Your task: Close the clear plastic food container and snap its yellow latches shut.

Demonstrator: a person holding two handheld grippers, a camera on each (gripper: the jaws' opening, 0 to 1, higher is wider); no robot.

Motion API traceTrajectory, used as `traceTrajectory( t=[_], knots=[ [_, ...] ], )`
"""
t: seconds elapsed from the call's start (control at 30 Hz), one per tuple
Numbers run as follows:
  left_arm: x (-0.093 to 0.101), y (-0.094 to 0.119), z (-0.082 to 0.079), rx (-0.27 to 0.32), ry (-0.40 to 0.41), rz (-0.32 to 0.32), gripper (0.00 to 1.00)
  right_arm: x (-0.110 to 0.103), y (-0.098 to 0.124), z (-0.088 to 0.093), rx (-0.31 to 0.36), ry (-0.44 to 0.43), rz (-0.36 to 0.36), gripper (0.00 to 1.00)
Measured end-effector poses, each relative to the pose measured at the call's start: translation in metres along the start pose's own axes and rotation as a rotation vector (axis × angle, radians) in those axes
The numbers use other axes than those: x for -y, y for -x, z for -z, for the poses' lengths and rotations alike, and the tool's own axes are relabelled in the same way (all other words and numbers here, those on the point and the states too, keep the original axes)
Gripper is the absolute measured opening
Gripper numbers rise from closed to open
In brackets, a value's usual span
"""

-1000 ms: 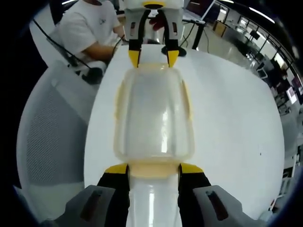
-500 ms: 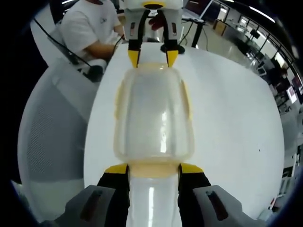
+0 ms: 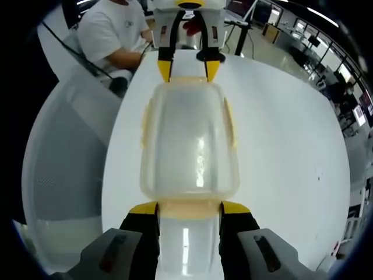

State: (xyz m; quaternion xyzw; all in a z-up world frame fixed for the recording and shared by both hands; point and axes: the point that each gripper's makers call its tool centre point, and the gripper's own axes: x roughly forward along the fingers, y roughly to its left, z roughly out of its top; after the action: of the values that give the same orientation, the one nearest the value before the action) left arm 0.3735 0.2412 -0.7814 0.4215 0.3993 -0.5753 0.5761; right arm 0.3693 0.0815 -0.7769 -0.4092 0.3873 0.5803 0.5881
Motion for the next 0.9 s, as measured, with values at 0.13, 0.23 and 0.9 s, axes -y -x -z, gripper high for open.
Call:
traceTrajectory(
  t=[0.13, 0.23, 0.9],
  knots=[
    [0.000, -0.002, -0.006, -0.001, -0.007, 0.004, 0.38, 0.000, 0.000, 0.005, -0.004, -0.004, -0.004, 0.38],
    [0.000, -0.002, -0.009, -0.001, -0.004, 0.007, 0.38, 0.000, 0.002, 0.008, -0.006, -0.006, -0.005, 0.38],
    [0.000, -0.012, -0.033, 0.001, -0.012, 0.015, 0.38, -0.002, 0.012, 0.032, -0.005, -0.020, -0.002, 0.38]
  ],
)
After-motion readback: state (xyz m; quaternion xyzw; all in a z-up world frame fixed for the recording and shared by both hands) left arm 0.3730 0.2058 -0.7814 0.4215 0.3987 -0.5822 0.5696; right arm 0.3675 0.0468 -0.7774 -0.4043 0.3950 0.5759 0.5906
